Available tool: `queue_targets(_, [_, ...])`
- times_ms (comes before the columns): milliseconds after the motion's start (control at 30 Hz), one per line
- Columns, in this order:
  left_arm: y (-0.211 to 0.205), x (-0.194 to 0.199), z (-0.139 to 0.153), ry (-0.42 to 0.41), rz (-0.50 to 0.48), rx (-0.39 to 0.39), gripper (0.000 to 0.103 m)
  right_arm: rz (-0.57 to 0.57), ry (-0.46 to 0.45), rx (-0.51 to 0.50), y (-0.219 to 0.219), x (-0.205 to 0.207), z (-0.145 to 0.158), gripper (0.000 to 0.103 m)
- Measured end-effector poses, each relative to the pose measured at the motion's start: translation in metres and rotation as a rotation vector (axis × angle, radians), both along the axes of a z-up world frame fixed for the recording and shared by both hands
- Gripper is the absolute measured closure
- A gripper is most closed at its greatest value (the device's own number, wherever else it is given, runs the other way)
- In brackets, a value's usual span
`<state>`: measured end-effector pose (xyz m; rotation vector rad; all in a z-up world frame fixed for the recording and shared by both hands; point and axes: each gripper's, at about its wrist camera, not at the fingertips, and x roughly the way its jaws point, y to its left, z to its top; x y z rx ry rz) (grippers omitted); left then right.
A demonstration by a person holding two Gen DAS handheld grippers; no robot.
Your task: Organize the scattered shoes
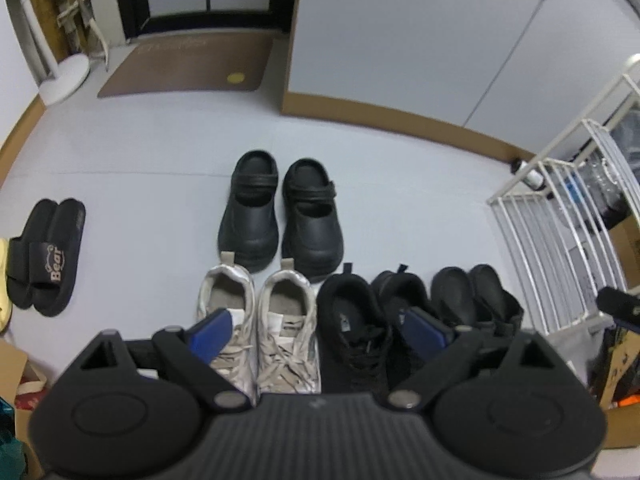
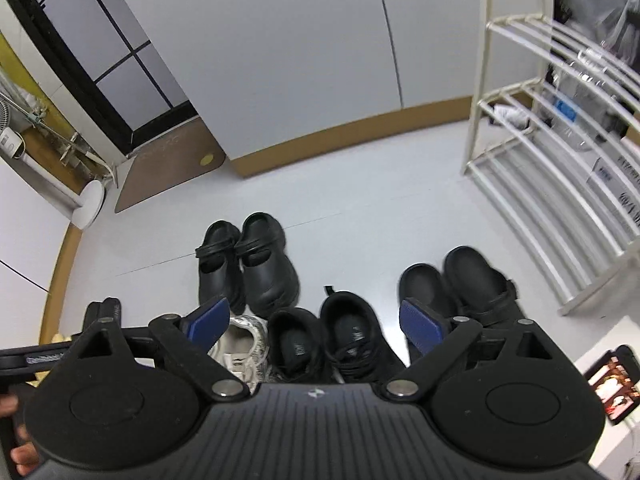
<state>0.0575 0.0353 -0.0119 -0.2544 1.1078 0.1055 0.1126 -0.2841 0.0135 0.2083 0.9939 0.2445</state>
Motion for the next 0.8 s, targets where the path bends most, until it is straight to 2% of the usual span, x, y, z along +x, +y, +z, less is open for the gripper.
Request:
queue_targets(100, [-0.006, -0.013, 0.007, -0.005, -0.013, 0.002, 0.009, 0.054, -0.004, -0.023, -0.001, -0.018, 0.007, 0.006])
queue_targets(200, [-0.013, -0.028, 0.012, -0.004, -0.032, 0.016, 0.008, 0.116, -0.003, -0.047, 0.000, -0.035, 0.011, 0.000])
queue_targets(300, [-0.023, -0.043, 0.013, 0.014, -0.053, 0.053, 0.008, 0.179, -0.016, -0.103, 0.003, -0.052, 0.013, 0.000])
queue_targets(433, [-0.031, -0.058, 0.016, 0.044, -0.058, 0.057, 0.008, 0.229, -0.007, -0.098, -0.001, -0.066, 0.014, 0.000])
queue_targets(667, [-0.042, -0.074, 0.029, 0.005, -0.096, 0.113, 0.004, 0.241, 0.042, -0.175, -0.013, -0.078, 0.001, 0.000])
queue_targets(800, [-0.043, -0.074, 0.025, -0.011, -0.126, 0.128, 0.004, 0.226, 0.062, -0.216, -0.020, -0.081, -0.007, 0.000])
